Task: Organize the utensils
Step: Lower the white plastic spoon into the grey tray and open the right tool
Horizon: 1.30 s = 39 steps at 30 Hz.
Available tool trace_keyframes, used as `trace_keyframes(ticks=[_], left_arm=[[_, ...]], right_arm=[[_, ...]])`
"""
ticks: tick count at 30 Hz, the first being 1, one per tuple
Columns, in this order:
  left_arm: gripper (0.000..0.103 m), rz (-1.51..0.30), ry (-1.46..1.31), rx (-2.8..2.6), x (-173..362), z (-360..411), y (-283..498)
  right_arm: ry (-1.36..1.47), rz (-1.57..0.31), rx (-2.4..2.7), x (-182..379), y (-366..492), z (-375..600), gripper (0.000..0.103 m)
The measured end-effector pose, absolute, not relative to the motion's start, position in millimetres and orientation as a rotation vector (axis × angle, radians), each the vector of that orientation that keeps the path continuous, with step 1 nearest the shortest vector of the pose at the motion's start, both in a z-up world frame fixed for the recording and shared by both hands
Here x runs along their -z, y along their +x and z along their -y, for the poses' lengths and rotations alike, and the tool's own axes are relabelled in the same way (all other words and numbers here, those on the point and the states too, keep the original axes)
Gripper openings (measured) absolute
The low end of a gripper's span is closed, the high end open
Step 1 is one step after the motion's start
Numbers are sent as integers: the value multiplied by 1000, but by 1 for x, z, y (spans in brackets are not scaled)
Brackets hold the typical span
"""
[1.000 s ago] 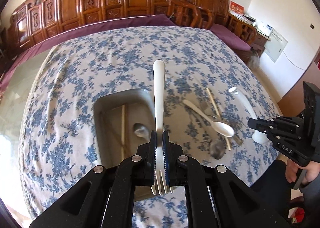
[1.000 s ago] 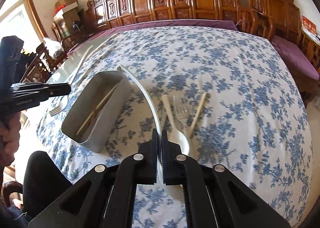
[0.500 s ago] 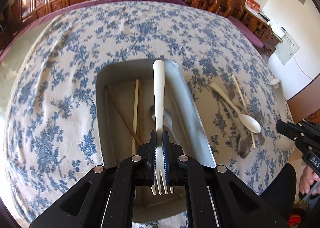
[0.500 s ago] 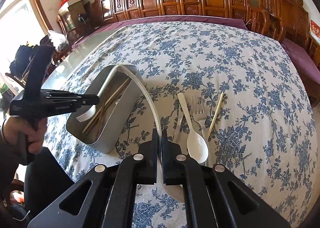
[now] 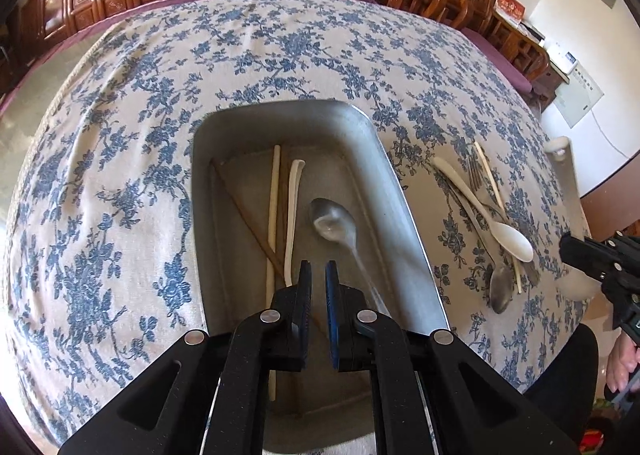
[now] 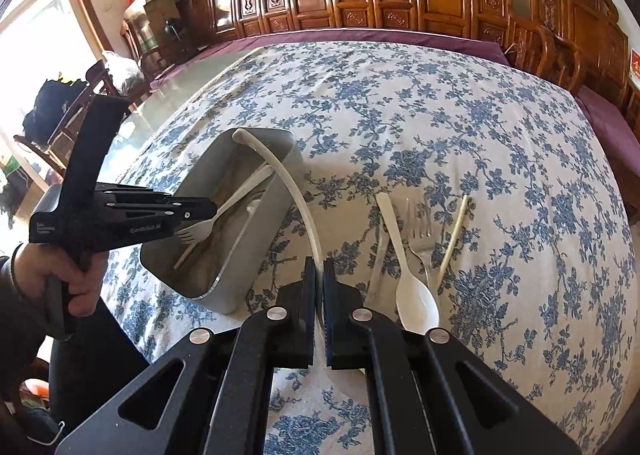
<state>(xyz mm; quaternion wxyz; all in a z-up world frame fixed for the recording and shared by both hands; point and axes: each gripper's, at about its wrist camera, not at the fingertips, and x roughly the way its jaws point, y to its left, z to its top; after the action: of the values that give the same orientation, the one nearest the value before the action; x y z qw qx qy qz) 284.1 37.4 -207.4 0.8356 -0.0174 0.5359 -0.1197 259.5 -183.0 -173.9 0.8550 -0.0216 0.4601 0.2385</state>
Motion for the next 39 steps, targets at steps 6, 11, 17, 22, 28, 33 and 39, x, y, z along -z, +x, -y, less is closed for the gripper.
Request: trace_keyframes(ticks=[6, 11, 17, 22, 28, 33, 39], left_arm=[[5, -1092, -23, 243, 187, -48, 267], [6, -1043, -15, 232, 165, -63, 248], [10, -1005, -28, 212, 149, -87, 235], [12, -982, -37, 189, 139, -108, 226], [13, -970, -40, 174, 133, -128, 218], [13, -961, -49, 165, 130, -141, 215], [13, -956, -50, 170, 128, -142, 213]], right_arm=[[-44, -959, -528, 167, 262, 162, 5], [-33, -953, -555, 162, 265, 138, 5], [5, -967, -587, 159, 270, 107, 5], [36, -987, -616, 161, 277, 77, 5], [89, -1017, -627, 173, 291, 47, 5], [137, -1068, -603, 192, 304, 40, 5], [146, -1123, -544, 221, 315, 48, 5]])
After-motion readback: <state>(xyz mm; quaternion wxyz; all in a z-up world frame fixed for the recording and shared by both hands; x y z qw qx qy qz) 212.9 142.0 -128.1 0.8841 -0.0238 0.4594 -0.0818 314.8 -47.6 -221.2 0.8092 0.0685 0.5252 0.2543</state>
